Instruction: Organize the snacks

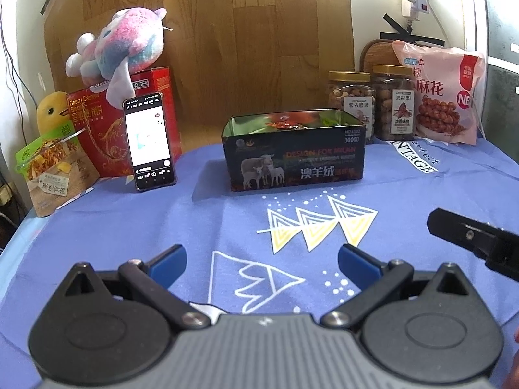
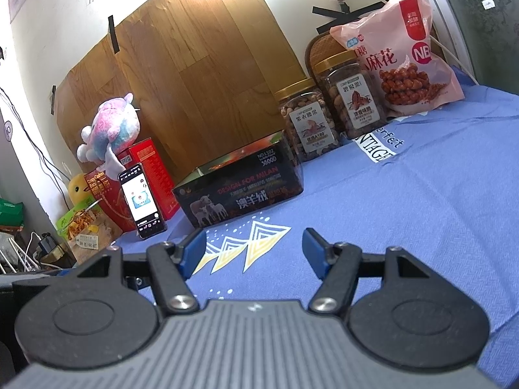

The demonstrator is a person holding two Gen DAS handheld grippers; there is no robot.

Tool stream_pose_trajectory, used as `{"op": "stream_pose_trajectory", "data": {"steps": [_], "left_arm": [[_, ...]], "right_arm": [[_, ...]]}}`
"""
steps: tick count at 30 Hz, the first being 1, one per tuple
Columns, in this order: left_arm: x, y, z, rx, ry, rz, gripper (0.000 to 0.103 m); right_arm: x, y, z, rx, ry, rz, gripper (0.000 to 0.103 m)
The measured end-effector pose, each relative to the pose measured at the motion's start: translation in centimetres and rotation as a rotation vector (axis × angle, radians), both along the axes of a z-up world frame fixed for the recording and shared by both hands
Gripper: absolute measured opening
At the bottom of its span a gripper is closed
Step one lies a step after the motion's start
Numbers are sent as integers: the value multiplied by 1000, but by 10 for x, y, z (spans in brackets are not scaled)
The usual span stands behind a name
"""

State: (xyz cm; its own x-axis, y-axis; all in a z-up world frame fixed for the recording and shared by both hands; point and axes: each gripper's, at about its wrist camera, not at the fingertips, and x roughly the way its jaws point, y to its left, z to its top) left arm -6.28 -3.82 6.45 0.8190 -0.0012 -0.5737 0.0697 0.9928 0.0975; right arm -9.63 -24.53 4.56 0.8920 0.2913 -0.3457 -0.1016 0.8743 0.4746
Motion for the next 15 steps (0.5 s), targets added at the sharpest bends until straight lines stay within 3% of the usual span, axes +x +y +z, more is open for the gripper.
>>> {"op": "stream_pose_trajectory", "data": {"steps": [15], "left_arm": [[3,2,-1,-24,23,1,103]], "right_arm": [[2,-1,0,-1,4,10,68]]}}
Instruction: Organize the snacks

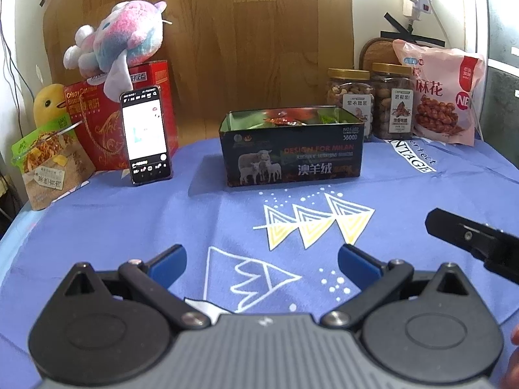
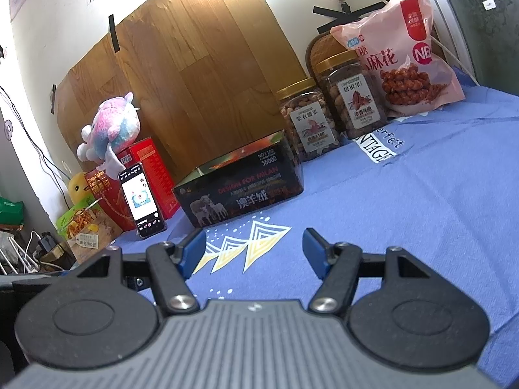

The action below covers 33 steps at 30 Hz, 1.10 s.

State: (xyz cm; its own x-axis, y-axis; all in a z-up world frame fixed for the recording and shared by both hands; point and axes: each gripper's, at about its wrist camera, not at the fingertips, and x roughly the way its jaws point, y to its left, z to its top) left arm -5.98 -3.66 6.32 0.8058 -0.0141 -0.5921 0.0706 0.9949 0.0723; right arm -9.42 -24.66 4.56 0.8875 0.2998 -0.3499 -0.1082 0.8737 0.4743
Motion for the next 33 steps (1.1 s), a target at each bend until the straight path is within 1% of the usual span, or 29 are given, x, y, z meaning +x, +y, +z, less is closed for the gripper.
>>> {"op": "stream_pose_trajectory", "data": {"steps": [14,33], "left_arm": [[6,1,-6,27,31,27,103],[9,5,-10,23,56,35,103]], "right_arm": [[3,-1,-4,5,17,6,69],[3,3,-7,1,29,13,69]]}}
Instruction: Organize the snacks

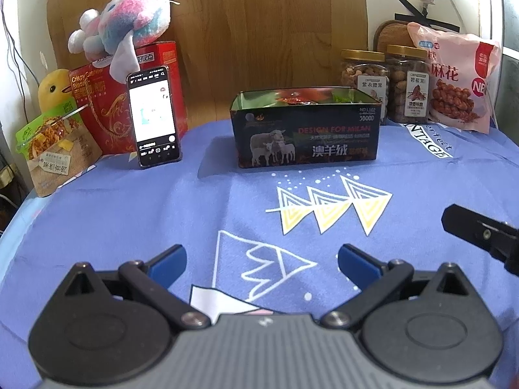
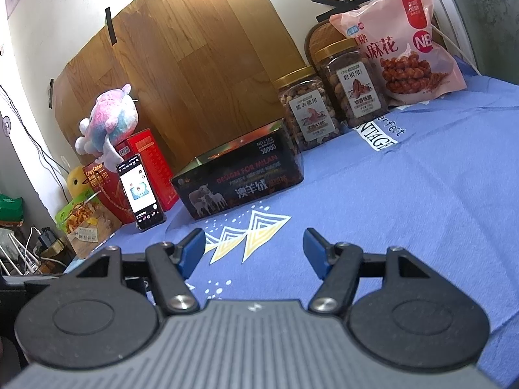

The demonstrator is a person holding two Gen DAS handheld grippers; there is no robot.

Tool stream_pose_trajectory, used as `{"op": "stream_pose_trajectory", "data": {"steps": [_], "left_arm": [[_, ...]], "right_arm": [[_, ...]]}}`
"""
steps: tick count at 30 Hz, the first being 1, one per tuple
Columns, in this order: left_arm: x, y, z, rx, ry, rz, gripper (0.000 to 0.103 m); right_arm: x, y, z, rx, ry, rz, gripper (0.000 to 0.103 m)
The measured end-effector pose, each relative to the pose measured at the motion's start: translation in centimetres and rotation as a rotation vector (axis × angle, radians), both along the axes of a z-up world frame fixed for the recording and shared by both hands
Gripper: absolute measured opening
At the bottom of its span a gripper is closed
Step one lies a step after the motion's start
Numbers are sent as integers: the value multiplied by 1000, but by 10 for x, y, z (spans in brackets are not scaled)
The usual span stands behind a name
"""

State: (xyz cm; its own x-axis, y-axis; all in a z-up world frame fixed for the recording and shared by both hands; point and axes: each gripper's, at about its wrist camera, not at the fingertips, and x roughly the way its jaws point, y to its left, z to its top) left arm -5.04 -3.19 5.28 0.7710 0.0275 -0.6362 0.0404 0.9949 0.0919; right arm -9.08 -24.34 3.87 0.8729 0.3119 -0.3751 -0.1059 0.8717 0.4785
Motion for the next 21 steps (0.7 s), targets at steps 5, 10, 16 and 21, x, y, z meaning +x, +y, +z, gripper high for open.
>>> {"op": "stream_pose_trajectory", "data": {"steps": [5,10,16,21], "left_arm": [[1,2,-1,-3,6,6,103],[3,3,-2,0,12,16,103],[5,5,-2,-5,7,23,103],[4,6,-1,-34,7,-6,103]], "right_arm": [[0,0,-1,-3,5,5,69],[0,1,-1,-3,6,5,69],[0,1,-1,-3,6,4,69],[1,1,-2,-5,6,5,69]]}}
